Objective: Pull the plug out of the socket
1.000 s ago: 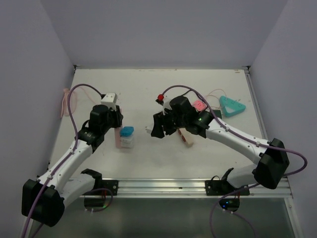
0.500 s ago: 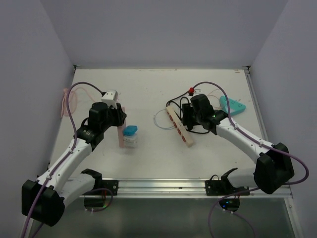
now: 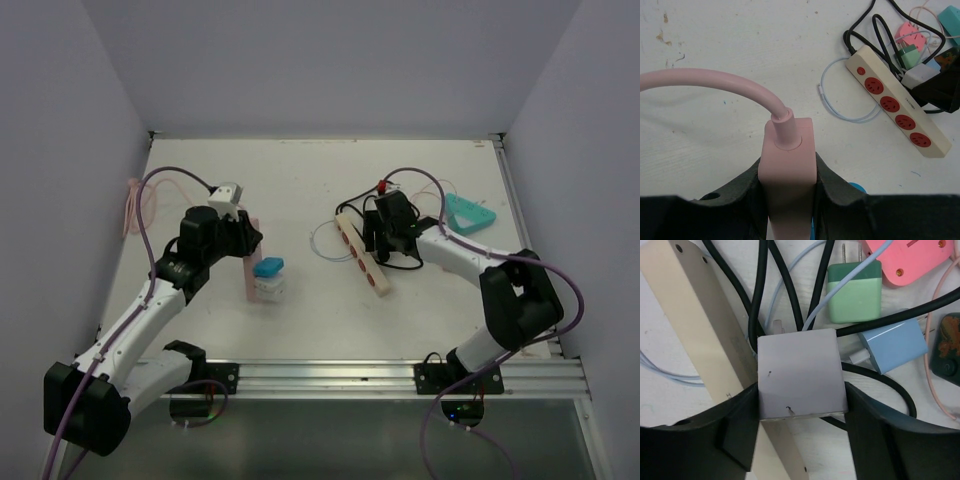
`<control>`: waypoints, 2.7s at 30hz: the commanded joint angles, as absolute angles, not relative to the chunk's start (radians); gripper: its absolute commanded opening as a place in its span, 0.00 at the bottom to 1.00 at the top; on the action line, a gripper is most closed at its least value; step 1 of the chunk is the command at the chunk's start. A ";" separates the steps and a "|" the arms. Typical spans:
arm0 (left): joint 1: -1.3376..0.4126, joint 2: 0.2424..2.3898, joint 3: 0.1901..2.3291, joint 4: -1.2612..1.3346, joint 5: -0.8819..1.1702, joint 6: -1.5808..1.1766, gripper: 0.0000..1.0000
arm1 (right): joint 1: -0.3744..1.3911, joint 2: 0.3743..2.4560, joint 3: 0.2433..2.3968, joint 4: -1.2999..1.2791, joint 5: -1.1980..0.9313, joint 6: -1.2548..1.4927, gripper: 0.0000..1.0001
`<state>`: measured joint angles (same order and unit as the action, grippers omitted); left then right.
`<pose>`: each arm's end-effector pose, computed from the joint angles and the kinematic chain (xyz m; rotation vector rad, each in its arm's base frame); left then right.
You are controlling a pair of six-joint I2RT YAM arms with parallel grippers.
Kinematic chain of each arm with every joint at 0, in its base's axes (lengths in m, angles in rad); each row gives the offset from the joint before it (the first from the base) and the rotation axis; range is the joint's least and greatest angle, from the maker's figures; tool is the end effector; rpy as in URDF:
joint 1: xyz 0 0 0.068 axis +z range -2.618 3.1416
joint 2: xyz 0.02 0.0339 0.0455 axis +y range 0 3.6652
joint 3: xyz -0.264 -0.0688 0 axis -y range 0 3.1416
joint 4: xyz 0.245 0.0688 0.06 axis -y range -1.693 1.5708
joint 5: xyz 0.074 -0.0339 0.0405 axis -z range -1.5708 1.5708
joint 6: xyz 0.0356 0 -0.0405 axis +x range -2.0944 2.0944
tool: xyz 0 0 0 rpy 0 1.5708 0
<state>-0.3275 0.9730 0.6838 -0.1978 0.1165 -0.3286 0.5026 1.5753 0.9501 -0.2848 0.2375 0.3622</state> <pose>0.2070 -0.0747 0.2682 0.0724 2.0947 -0.5219 0.2859 0.1476 0.1970 -0.0717 2.4464 0.0865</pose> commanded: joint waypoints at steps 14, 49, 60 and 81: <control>-0.330 1.003 0.727 -0.060 0.218 -0.334 0.00 | 0.520 1.362 1.035 -0.274 -0.302 0.419 0.98; -0.377 0.980 0.732 -0.017 0.236 -0.262 0.00 | 0.914 1.815 1.419 -0.411 -0.342 0.486 0.93; -0.377 0.994 0.730 -0.023 0.140 -0.288 0.00 | 0.914 1.758 1.345 -0.362 -0.322 0.488 0.40; -0.374 1.031 0.690 -0.100 -0.210 -0.252 0.00 | 0.804 1.482 1.125 -0.362 -0.330 0.373 0.00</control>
